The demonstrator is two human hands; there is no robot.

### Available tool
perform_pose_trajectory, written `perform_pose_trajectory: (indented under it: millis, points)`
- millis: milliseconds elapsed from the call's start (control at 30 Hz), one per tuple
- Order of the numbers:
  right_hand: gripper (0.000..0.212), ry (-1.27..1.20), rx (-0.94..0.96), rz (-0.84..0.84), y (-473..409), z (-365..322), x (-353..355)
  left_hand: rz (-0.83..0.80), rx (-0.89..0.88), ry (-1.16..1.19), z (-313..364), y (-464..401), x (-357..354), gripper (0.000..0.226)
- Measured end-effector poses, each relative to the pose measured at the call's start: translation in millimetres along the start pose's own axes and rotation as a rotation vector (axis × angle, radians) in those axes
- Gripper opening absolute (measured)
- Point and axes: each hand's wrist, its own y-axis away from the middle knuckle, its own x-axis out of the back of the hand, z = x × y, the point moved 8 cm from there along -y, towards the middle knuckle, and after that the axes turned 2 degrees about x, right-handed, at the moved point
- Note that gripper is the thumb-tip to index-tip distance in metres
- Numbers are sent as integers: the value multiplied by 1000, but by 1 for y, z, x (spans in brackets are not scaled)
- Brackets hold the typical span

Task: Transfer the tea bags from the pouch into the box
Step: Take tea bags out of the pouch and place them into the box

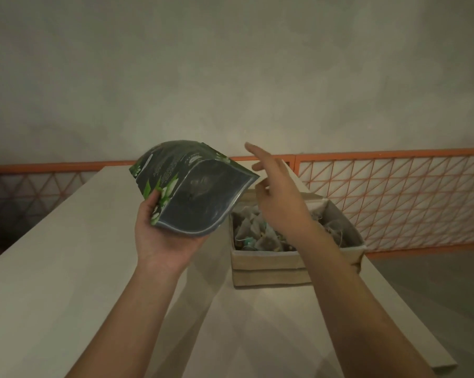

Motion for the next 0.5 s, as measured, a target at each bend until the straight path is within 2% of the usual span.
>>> perform_pose_trajectory:
  millis: [133, 267, 367, 500]
  points:
    - [39, 154, 107, 73, -11, -2, -12, 0, -2, -55, 13, 3, 2, 54]
    - [33, 101, 187, 199, -10, -3, -10, 84, -30, -137, 30, 7, 10, 48]
    - [30, 49, 126, 252, -7, 6, -7, 212, -103, -253, 44, 12, 18, 18]
    - [22, -36, 2, 266, -10, 13, -8, 413, -336, -496, 69, 23, 27, 18]
